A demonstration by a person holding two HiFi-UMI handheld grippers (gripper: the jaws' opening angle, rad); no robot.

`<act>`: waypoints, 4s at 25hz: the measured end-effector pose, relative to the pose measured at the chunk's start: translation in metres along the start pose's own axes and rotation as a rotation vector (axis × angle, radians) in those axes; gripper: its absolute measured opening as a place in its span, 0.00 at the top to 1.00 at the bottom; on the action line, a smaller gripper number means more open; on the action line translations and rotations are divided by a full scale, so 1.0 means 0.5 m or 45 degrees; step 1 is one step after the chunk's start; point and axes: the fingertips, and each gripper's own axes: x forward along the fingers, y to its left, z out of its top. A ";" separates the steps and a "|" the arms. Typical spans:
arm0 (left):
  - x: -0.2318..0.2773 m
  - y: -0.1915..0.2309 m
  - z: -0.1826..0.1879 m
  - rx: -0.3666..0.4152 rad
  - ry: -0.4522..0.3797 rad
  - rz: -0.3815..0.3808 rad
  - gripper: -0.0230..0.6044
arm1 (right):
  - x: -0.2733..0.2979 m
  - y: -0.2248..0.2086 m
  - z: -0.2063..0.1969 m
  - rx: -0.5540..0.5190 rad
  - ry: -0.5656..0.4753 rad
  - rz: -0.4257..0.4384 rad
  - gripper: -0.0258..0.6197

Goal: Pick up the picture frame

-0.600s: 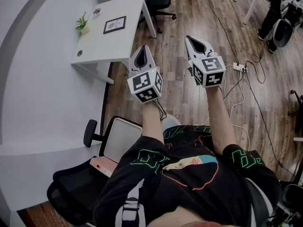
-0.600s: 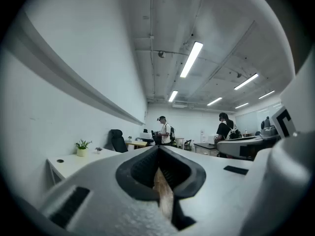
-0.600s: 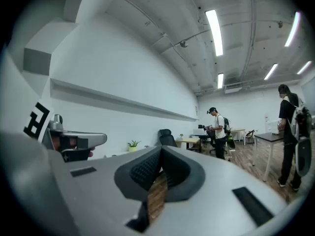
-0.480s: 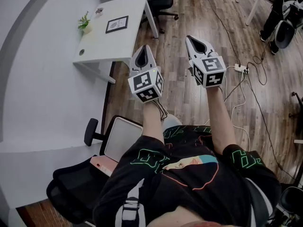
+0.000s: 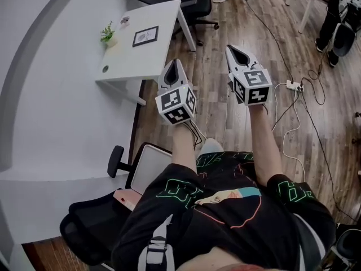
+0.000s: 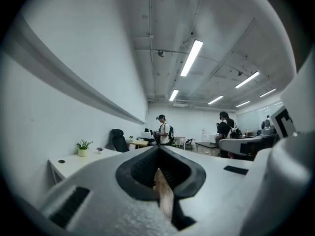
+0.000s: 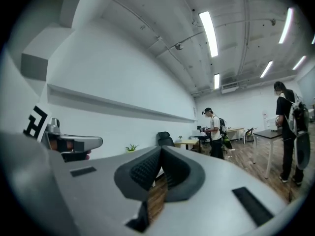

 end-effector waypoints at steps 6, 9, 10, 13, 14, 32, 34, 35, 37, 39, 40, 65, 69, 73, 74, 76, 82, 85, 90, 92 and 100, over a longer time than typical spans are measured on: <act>-0.021 0.032 -0.030 -0.012 0.031 0.056 0.95 | 0.015 0.022 -0.026 0.027 0.032 0.057 0.98; -0.022 0.059 -0.049 -0.027 0.047 0.087 0.95 | 0.036 0.041 -0.046 0.046 0.053 0.095 0.98; -0.015 0.067 -0.054 -0.036 0.049 0.096 0.95 | 0.047 0.046 -0.051 0.042 0.062 0.108 0.98; 0.015 0.097 -0.070 -0.073 0.058 0.123 0.95 | 0.085 0.056 -0.067 0.009 0.094 0.140 0.98; 0.026 0.105 -0.074 -0.081 0.062 0.125 0.95 | 0.100 0.056 -0.072 0.009 0.102 0.143 0.98; 0.278 0.268 -0.205 -0.226 0.213 0.171 0.95 | 0.417 0.043 -0.189 0.025 0.314 0.200 0.97; 0.301 0.303 -0.216 -0.254 0.223 0.194 0.95 | 0.462 0.058 -0.196 0.003 0.343 0.223 0.97; 0.313 0.320 -0.219 -0.265 0.225 0.202 0.95 | 0.484 0.064 -0.198 -0.008 0.353 0.232 0.97; 0.341 0.351 -0.224 -0.284 0.225 0.211 0.95 | 0.529 0.075 -0.200 -0.035 0.367 0.241 0.97; 0.372 0.384 -0.224 -0.305 0.219 0.217 0.95 | 0.574 0.085 -0.200 -0.065 0.379 0.248 0.97; 0.386 0.401 -0.223 -0.314 0.215 0.221 0.95 | 0.597 0.091 -0.200 -0.076 0.384 0.254 0.97; 0.567 0.597 -0.167 -0.311 0.105 0.254 0.95 | 0.865 0.136 -0.149 -0.153 0.314 0.315 0.96; 0.578 0.615 -0.160 -0.316 0.100 0.267 0.95 | 0.881 0.147 -0.148 -0.167 0.317 0.336 0.96; 0.593 0.633 -0.152 -0.318 0.085 0.284 0.95 | 0.900 0.147 -0.146 -0.179 0.307 0.350 0.96; 0.598 0.633 -0.154 -0.315 0.088 0.284 0.95 | 0.905 0.142 -0.148 -0.173 0.308 0.348 0.96; 0.610 0.631 -0.165 -0.305 0.105 0.282 0.95 | 0.919 0.130 -0.157 -0.151 0.313 0.343 0.96; 0.649 0.678 -0.189 -0.291 0.148 0.351 0.95 | 0.998 0.141 -0.173 -0.121 0.312 0.417 0.96; 0.678 0.703 -0.206 -0.284 0.182 0.394 0.95 | 1.046 0.141 -0.192 -0.121 0.336 0.457 0.96; 0.735 0.734 -0.253 -0.305 0.241 0.450 0.95 | 1.130 0.126 -0.233 -0.103 0.397 0.502 0.96; 0.752 0.744 -0.276 -0.314 0.277 0.479 0.95 | 1.160 0.118 -0.251 -0.088 0.426 0.522 0.96; 0.812 0.795 -0.371 -0.335 0.432 0.585 0.95 | 1.285 0.114 -0.340 -0.013 0.533 0.608 0.96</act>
